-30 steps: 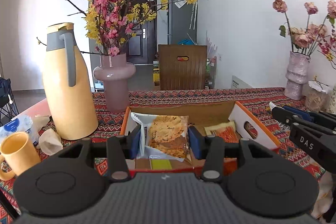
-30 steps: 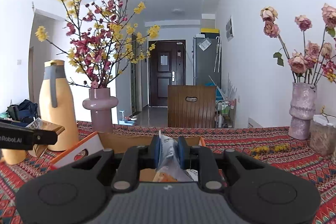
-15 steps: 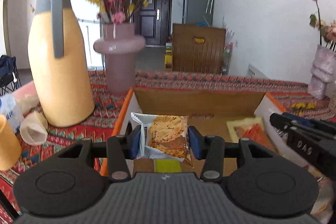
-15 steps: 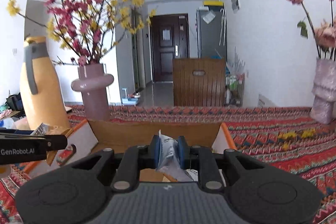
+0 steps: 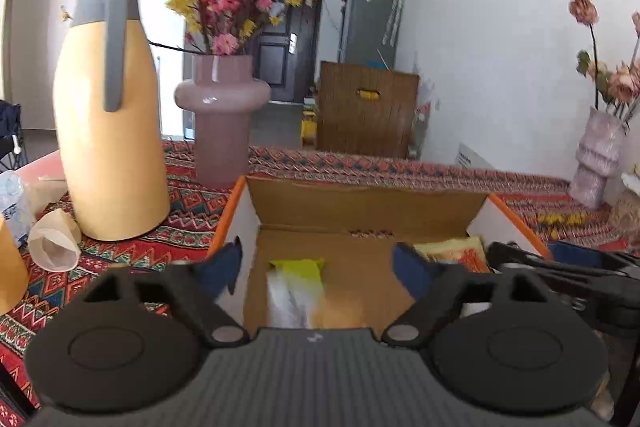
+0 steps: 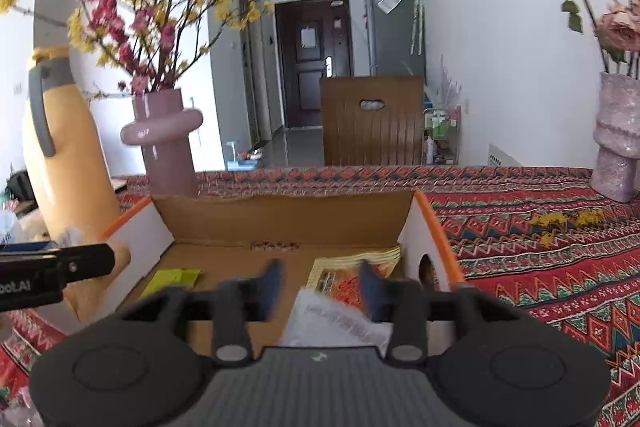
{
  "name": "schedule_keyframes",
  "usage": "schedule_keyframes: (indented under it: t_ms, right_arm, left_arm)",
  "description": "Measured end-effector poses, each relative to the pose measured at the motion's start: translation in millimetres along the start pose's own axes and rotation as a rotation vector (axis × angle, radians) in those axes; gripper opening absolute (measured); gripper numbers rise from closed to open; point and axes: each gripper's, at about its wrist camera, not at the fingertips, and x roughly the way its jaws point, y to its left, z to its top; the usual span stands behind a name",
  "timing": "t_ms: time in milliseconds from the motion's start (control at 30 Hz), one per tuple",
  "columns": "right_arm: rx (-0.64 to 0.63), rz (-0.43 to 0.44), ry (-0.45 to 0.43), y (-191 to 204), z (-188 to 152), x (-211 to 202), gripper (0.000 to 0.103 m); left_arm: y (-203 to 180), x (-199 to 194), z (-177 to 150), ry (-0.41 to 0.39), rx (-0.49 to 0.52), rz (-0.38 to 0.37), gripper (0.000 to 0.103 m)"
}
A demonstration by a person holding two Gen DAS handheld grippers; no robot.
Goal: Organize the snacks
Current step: 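Carry both packets into the box and open both grippers, then withdraw both grippers from the box back toward the snack pile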
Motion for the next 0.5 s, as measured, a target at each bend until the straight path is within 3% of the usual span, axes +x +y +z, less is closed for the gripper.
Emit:
schedule_keyframes:
  t_ms: [33, 67, 100, 500]
  right_arm:
    - [0.008, -0.007, -0.014, -2.0, 0.4, -4.4, 0.090]
    - [0.016, -0.017, -0.032, -3.9, 0.7, -9.4, 0.099]
    - [0.024, -0.022, -0.047, -5.6, 1.4, -13.1, 0.101]
    - [0.070, -0.022, -0.089, -14.2, 7.8, -27.9, 0.103]
  left_arm:
    - [0.8, -1.6, 0.2, -0.014, -0.008, 0.014, 0.102]
    - [1.5, -2.6, 0.7, -0.022, -0.014, 0.023, 0.103]
    - [2.6, -3.1, 0.8, -0.025, -0.021, 0.024, 0.103]
    - [1.4, -11.9, 3.8, -0.022, -0.030, 0.051, 0.103]
